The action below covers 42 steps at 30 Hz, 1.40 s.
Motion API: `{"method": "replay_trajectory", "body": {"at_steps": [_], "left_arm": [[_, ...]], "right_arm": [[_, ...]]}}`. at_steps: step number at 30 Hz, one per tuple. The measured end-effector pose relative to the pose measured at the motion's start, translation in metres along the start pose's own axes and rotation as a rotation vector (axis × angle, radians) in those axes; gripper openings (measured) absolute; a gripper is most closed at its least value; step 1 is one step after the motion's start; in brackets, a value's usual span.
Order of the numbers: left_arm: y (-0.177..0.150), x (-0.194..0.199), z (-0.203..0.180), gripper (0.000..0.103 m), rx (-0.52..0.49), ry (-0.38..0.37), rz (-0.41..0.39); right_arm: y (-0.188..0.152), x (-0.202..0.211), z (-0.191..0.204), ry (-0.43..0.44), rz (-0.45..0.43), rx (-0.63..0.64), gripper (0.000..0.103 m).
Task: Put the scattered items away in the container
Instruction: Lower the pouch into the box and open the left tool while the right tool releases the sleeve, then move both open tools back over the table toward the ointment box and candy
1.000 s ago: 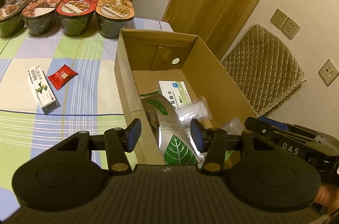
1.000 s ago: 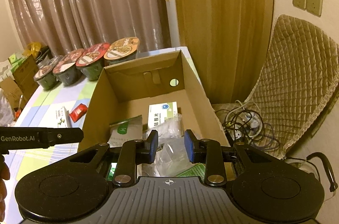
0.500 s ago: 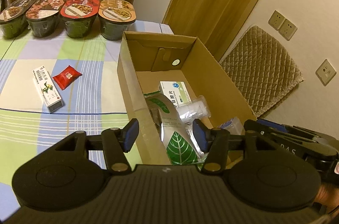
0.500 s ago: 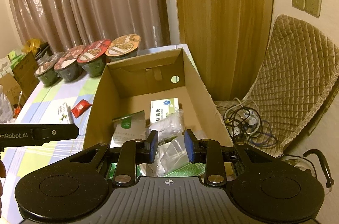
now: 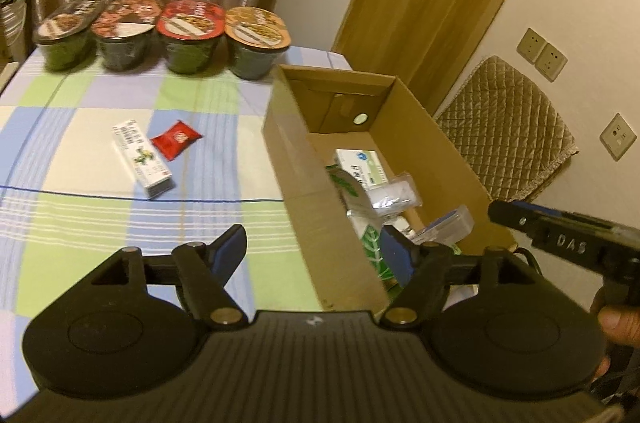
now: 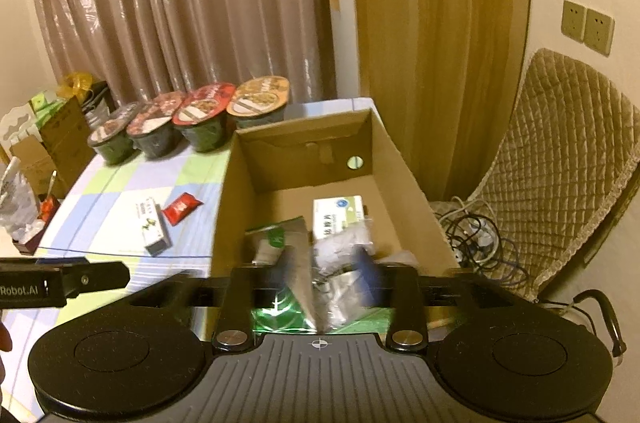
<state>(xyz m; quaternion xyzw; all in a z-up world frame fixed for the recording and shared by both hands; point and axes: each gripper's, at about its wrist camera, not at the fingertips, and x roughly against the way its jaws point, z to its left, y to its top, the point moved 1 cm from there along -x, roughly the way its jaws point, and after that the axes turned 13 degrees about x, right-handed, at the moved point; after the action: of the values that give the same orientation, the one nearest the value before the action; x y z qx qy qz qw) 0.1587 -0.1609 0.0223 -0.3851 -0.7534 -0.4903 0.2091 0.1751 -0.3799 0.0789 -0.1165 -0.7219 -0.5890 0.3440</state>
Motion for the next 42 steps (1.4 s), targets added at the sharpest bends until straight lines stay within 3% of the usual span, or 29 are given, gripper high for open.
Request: {"method": "replay_trajectory", "body": {"at_steps": [1,14,24,32,42], "left_arm": [[0.000,0.005,0.004,0.070,0.003,0.004,-0.005],[-0.004,0.074,0.055,0.079,0.053,0.065,-0.081],[-0.014,0.112,0.085,0.099,0.074,0.138,-0.140],[-0.022,0.120,0.098,0.101,0.032,0.219,-0.146],[-0.020,0.112,0.115,0.101,0.057,0.222,-0.134]], "right_arm": [[0.001,0.006,0.005,-0.015,-0.031,0.001,0.097],[0.016,0.035,0.063,0.053,-0.068,0.082,0.097],[0.014,0.044,0.099,0.100,-0.068,0.130,0.097],[0.002,0.045,0.121,0.141,-0.052,0.166,0.097],[-0.006,0.029,0.142,0.192,-0.019,0.201,0.097]]}}
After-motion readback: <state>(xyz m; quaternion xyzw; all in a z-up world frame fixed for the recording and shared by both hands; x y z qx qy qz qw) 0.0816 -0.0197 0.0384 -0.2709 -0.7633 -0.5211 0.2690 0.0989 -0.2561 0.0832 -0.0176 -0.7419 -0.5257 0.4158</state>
